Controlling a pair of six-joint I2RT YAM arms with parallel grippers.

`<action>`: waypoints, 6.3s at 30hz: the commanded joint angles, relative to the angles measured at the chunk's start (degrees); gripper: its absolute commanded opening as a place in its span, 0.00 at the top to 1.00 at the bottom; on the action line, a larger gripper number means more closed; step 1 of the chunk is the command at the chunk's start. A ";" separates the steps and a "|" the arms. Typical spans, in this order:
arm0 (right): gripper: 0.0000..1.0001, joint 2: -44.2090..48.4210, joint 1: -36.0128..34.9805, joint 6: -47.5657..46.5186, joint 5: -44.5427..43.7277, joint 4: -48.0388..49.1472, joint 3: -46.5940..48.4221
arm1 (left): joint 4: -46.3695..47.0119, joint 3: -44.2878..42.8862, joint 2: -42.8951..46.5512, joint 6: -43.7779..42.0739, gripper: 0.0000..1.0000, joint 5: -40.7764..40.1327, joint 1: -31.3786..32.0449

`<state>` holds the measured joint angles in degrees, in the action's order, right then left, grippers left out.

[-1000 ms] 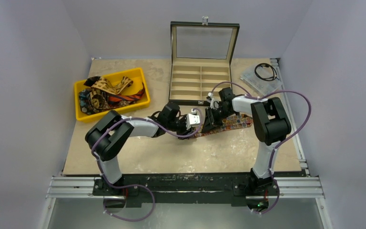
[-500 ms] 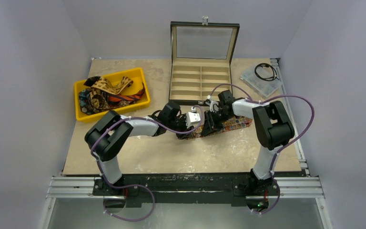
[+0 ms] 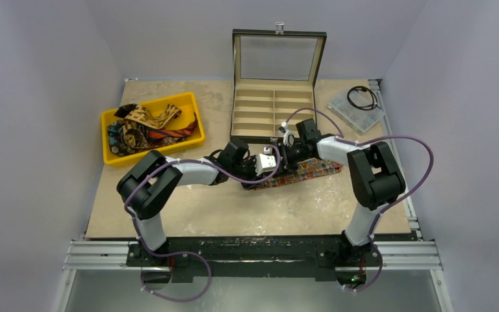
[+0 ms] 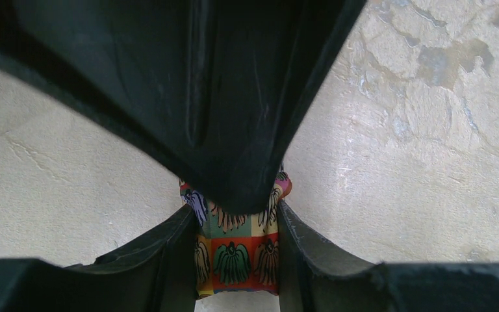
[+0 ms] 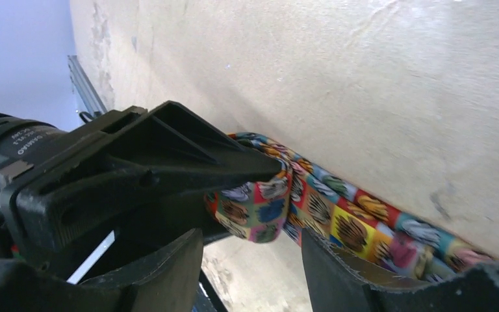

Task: Roll the ties
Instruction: Roll the tie at the center of the board.

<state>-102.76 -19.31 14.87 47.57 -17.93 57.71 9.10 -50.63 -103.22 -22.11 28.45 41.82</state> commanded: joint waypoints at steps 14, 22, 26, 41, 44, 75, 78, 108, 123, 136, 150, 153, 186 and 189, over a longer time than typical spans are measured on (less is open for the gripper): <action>1.00 -7.41 -2.49 -1.64 -4.72 0.86 1.24 | -1.88 3.69 -0.54 -0.32 0.65 1.20 -0.79; 1.00 -11.99 -0.48 -5.08 -10.79 -3.39 1.53 | 25.07 13.10 6.53 8.10 0.34 5.24 -3.91; 1.00 -15.07 1.04 -6.75 -11.52 -6.07 3.69 | 29.01 15.25 7.41 7.61 0.24 5.01 -3.92; 1.00 -16.95 1.10 -8.84 -10.86 -8.33 5.13 | 32.43 10.61 -1.45 3.30 0.27 7.15 -1.71; 1.00 -16.14 1.03 -8.39 -10.50 -7.26 4.19 | 32.54 9.45 -2.78 3.06 0.34 6.89 -0.35; 0.74 -4.86 1.56 -9.48 -11.56 -7.83 2.44 | -4.01 5.77 1.83 -3.54 0.95 7.74 0.32; 0.77 -6.30 1.64 -9.48 -12.39 -9.09 1.60 | -1.17 6.57 3.69 -1.24 0.94 5.84 -0.59; 0.42 1.63 -2.60 3.79 1.08 2.90 -1.09 | -9.00 1.47 0.65 -2.07 0.88 -8.06 1.95; 1.00 -4.48 -2.55 -3.16 -6.02 -2.14 -0.56 | -6.37 2.82 1.98 -0.79 0.63 -4.11 1.40; 1.00 -9.10 -2.37 -8.32 -22.38 -7.60 2.10 | 20.94 11.05 7.68 8.17 0.28 6.28 -2.35; 1.00 -9.35 -2.48 -9.36 -21.22 -6.45 2.60 | 26.01 9.36 -1.03 10.83 0.49 5.45 0.42; 1.00 -8.34 -2.60 -9.56 -19.75 -5.45 2.54 | 24.99 9.44 -1.44 8.77 0.59 1.40 1.84; 1.00 -4.86 -3.74 -6.04 -6.15 -7.46 5.82 | 1.03 5.02 1.55 1.37 0.75 -7.16 2.36; 1.00 -5.46 -2.89 -7.11 -9.24 -8.15 5.22 | 3.59 5.01 2.49 2.44 0.63 -2.91 1.25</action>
<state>-106.61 -22.90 10.85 44.66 -24.67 62.78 16.19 -45.87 -101.34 -19.62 22.72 44.36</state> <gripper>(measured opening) 0.017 0.405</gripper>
